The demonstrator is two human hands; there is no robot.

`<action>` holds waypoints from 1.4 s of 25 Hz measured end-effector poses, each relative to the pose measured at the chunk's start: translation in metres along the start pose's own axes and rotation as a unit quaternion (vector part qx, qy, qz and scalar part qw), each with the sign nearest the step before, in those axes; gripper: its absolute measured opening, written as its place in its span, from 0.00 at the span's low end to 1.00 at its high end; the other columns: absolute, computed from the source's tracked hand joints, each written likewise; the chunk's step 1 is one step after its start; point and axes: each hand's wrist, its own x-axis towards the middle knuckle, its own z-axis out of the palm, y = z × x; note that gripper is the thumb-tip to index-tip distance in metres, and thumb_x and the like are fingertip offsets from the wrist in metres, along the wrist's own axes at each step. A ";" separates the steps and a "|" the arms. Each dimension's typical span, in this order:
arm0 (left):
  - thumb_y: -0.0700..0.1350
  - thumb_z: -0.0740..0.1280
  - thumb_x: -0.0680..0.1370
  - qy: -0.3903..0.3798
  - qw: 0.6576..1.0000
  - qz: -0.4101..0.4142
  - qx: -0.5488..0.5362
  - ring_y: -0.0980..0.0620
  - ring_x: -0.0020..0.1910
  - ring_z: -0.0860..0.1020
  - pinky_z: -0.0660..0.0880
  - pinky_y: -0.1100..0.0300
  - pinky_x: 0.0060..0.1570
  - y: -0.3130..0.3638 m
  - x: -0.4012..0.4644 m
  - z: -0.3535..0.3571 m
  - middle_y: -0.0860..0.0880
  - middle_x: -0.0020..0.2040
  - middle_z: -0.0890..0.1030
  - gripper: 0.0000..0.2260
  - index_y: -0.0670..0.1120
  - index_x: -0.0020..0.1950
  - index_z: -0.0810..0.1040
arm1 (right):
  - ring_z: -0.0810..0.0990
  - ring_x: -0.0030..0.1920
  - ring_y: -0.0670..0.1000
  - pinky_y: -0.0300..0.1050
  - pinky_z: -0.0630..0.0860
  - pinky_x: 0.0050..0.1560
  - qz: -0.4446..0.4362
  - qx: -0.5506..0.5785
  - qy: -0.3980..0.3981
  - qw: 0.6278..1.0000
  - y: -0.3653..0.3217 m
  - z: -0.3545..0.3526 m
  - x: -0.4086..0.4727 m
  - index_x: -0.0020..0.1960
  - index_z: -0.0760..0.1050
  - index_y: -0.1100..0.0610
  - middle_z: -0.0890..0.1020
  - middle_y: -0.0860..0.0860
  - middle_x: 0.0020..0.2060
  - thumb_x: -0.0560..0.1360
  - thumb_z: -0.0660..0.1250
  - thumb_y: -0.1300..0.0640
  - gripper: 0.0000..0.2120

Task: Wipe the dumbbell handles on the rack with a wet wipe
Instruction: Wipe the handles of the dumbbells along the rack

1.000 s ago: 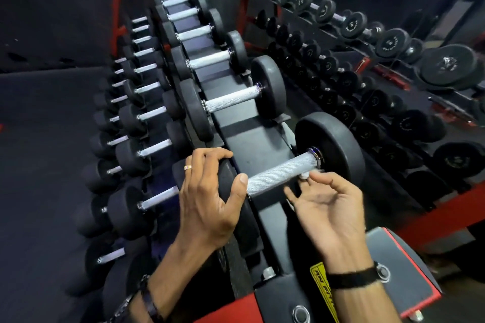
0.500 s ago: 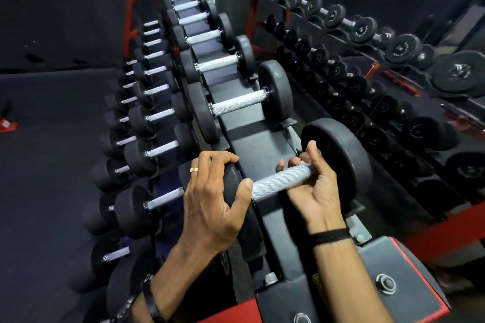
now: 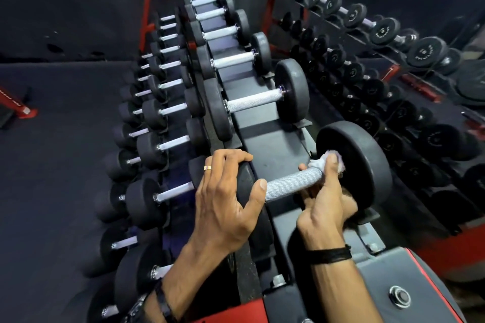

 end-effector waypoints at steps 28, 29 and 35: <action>0.58 0.61 0.76 -0.011 0.975 -0.018 0.219 0.42 0.60 0.73 0.68 0.46 0.60 -0.079 0.178 -0.025 0.45 0.59 0.76 0.22 0.45 0.62 0.76 | 0.79 0.38 0.38 0.31 0.72 0.44 -0.396 -0.422 -0.383 0.720 -0.042 0.107 0.003 0.51 0.81 0.56 0.82 0.42 0.37 0.72 0.66 0.65 0.10; 0.58 0.60 0.77 -0.036 0.970 -0.028 0.239 0.41 0.60 0.74 0.68 0.45 0.60 -0.083 0.192 -0.018 0.44 0.59 0.77 0.21 0.44 0.62 0.76 | 0.79 0.38 0.40 0.34 0.73 0.44 -0.407 -0.434 -0.388 0.704 -0.039 0.125 0.011 0.51 0.79 0.55 0.81 0.43 0.37 0.71 0.65 0.66 0.12; 0.57 0.49 0.78 -0.047 0.977 -0.069 0.197 0.39 0.55 0.77 0.72 0.47 0.53 -0.097 0.191 0.018 0.42 0.59 0.76 0.23 0.43 0.62 0.73 | 0.81 0.55 0.57 0.49 0.75 0.57 -0.412 -0.553 -0.434 0.579 0.002 0.192 0.063 0.58 0.78 0.61 0.83 0.58 0.51 0.68 0.63 0.70 0.19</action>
